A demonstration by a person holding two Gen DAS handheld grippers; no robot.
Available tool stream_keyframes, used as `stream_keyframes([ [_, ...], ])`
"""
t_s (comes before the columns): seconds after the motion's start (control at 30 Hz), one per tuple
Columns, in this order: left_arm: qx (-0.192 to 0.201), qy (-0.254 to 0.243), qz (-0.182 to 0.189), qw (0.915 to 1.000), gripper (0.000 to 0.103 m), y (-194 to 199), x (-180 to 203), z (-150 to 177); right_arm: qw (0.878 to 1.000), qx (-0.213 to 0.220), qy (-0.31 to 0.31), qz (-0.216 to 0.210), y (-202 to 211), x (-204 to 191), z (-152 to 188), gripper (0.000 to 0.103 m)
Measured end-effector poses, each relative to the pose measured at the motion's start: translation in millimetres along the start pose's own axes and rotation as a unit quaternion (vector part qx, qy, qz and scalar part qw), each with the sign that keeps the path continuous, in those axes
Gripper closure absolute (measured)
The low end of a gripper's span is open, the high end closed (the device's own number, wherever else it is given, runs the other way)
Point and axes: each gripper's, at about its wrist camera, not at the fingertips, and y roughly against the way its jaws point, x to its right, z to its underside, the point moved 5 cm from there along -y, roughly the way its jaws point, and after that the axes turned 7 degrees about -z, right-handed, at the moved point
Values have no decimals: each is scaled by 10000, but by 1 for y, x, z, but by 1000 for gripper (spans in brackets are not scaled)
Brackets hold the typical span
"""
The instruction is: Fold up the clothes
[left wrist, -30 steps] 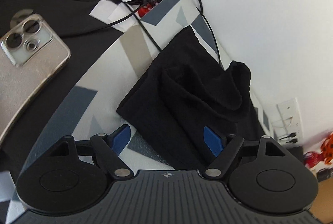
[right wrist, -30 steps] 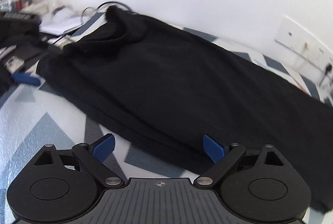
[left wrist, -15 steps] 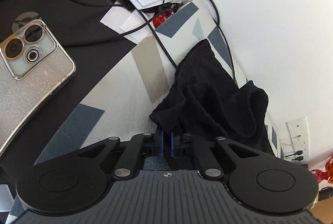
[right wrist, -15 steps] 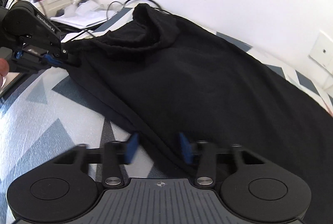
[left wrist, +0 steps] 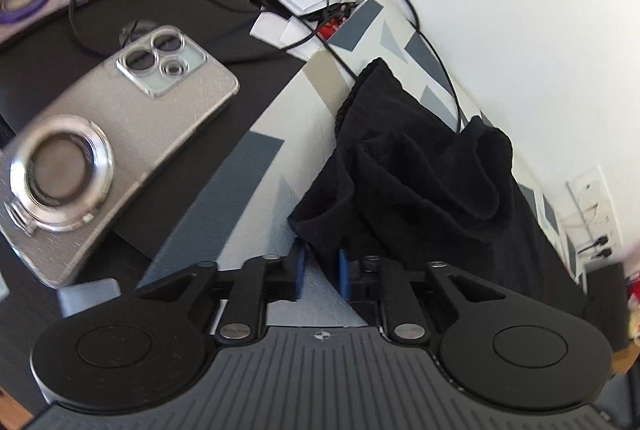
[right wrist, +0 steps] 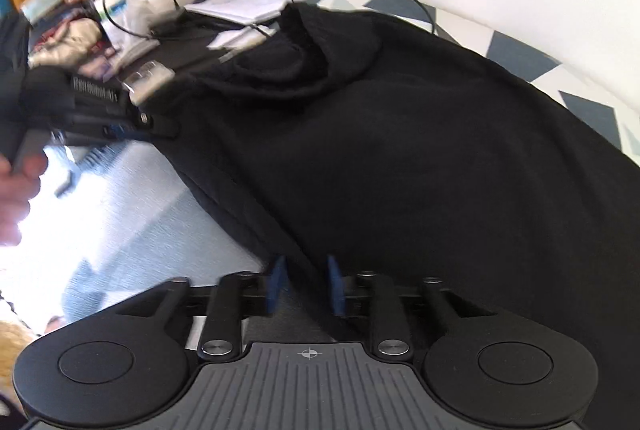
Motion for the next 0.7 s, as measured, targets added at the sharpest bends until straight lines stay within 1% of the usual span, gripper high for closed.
stream_keyframes([
  [0.03, 158, -187, -78, 9997, 65, 7, 2, -2, 9998, 152, -34, -85, 7, -1, -7, 68],
  [0.07, 359, -408, -111, 9985, 61, 16, 5, -5, 9994, 303, -69, -171, 14, -1, -14, 64],
  [0.1, 555, -637, -94, 9964, 59, 25, 9, -7, 9987, 450, -108, -203, 20, 0, -22, 60],
  [0.13, 724, -853, -73, 9937, 58, 31, 14, -11, 9980, 593, -152, -182, 24, 2, -32, 58],
  [0.2, 997, -1250, -127, 9871, 56, 37, 24, -19, 9960, 857, -249, -101, 28, 8, -50, 57],
  [0.27, 1130, -1565, -281, 9808, 56, 30, 34, -30, 9936, 1057, -377, 99, 24, 14, -69, 57],
  [0.33, 1122, -1752, -325, 9776, 56, 20, 41, -39, 9925, 1145, -333, 277, 14, 17, -85, 57],
  [0.4, 1025, -1934, -358, 9751, 56, 11, 47, -43, 9928, 1093, -165, 462, -1, 15, -97, 57],
  [0.47, 974, -2182, -393, 9702, 56, 2, 51, -44, 9934, 999, -37, 566, -16, 14, -106, 57],
  [0.53, 940, -2496, -431, 9628, 56, -5, 52, -43, 9932, 947, 42, 671, -28, 12, -115, 57],
  [0.63, 882, -2991, -494, 9489, 56, -17, 54, -41, 9911, 941, 126, 935, -42, 14, -129, 58],
  [0.7, 818, -3296, -531, 9391, 55, -27, 54, -41, 9891, 968, 62, 1105, -54, 15, -138, 63],
])
